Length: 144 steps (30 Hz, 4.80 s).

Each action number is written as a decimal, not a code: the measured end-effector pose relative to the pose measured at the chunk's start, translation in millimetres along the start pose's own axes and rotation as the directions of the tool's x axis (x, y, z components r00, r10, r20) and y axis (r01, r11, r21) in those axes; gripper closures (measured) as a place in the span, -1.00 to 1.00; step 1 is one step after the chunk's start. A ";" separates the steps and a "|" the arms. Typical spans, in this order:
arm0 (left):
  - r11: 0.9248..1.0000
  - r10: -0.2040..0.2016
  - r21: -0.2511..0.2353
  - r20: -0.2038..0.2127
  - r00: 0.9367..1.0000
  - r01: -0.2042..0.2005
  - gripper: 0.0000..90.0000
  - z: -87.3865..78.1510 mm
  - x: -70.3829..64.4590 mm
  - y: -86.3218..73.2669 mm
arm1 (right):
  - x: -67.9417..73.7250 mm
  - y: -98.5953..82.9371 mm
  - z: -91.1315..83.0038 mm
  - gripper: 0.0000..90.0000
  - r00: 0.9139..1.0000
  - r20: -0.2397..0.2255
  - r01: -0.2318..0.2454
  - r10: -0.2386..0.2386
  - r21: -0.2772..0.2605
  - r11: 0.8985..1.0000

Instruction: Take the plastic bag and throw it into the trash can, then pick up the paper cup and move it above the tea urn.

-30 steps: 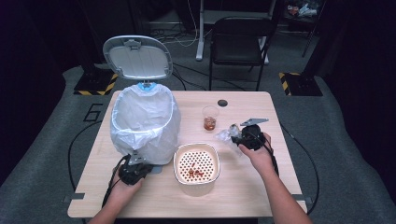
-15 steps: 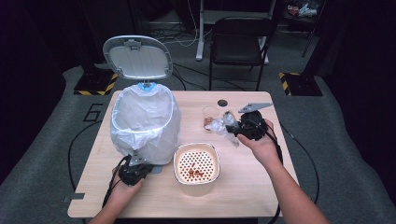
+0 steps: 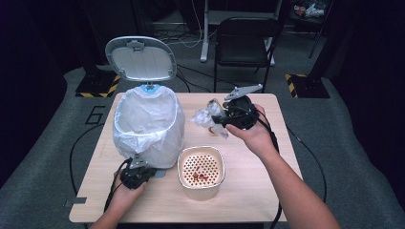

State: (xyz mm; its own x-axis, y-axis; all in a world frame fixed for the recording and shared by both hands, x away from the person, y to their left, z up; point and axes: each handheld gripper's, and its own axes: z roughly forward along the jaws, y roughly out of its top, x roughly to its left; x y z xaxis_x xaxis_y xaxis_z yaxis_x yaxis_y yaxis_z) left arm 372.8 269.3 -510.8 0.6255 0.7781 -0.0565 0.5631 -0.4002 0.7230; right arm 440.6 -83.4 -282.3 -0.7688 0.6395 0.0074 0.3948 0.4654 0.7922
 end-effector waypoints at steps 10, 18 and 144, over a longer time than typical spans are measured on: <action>1.000 0.000 0.000 -0.009 1.000 0.000 1.00 0.2 -0.9 -0.1 | 18.7 35.2 12.0 0.55 0.994 -0.086 0.059 -0.064 -0.060 0.996; 1.000 0.015 0.002 -0.017 1.000 -0.015 1.00 0.0 -0.2 0.4 | 38.0 63.0 42.6 0.55 0.986 -0.135 0.087 -0.095 -0.066 0.994; 0.999 0.037 0.002 -0.010 0.999 -0.037 1.00 -0.5 2.6 0.7 | -87.3 -94.4 128.4 -0.73 0.965 0.216 -0.126 0.147 -0.107 0.986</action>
State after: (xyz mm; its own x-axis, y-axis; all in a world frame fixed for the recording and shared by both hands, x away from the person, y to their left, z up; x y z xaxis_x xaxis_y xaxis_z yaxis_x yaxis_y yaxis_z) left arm 374.5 271.3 -510.2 0.6403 0.7678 -0.0230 0.5411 -0.4295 0.7230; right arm 535.0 -104.6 -436.1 -0.5753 0.8179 -0.0081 0.4329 0.3129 0.8454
